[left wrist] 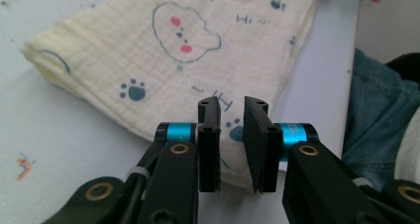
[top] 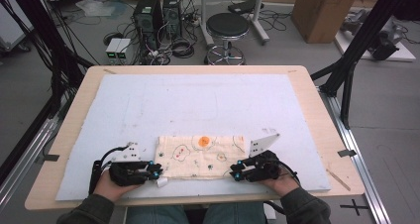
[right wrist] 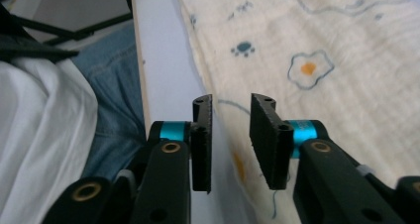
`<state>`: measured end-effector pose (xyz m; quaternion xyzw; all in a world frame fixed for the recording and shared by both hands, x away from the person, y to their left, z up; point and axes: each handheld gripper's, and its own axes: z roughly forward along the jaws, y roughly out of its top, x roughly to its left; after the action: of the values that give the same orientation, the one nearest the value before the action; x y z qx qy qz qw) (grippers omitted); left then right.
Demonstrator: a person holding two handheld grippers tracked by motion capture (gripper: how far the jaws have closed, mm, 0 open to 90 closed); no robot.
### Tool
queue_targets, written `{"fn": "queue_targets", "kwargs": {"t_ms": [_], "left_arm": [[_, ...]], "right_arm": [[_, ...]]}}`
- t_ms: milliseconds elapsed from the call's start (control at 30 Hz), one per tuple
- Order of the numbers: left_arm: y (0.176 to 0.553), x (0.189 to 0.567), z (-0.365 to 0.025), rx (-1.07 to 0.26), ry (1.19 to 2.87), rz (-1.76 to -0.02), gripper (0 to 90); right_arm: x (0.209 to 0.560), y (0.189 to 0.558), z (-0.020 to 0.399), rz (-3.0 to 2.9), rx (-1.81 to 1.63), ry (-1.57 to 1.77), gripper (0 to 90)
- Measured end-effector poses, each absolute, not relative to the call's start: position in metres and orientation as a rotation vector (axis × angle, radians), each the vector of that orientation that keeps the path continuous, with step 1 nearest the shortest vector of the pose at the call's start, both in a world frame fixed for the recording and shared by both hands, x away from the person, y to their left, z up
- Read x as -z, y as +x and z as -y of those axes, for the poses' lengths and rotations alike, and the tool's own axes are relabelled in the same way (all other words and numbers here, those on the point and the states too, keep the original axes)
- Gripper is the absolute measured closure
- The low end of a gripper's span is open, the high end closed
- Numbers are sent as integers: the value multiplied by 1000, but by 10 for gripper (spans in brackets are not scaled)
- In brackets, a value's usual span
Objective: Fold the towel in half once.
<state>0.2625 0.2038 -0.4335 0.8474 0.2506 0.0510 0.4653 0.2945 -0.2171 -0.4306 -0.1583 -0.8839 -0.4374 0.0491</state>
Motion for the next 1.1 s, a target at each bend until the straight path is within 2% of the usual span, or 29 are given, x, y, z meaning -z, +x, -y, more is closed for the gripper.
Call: {"fn": "queue_targets", "kwargs": {"t_ms": [233, 300, 333, 400, 467, 800, 1100], "left_arm": [[270, 425, -200, -149, 2021, -646, 685], [277, 423, -196, -177, 2011, -669, 686], [280, 422, -193, -198, 2015, -692, 713], [289, 422, -186, -235, 2019, -727, 822], [300, 424, -180, -253, 1993, -782, 855], [339, 439, -168, -333, 2045, -939, 873], [341, 444, -173, -315, 2049, -978, 874]], "right_arm": [[423, 304, 219, 2685, 1400, -550, 599], [421, 311, 219, 2698, 1397, -586, 642], [420, 314, 219, 2708, 1397, -612, 693], [418, 324, 217, 2703, 1392, -644, 818], [417, 336, 211, 2694, 1383, -699, 870], [432, 381, 191, 2759, 1283, -890, 892], [440, 382, 208, 2750, 1235, -980, 892]]}}
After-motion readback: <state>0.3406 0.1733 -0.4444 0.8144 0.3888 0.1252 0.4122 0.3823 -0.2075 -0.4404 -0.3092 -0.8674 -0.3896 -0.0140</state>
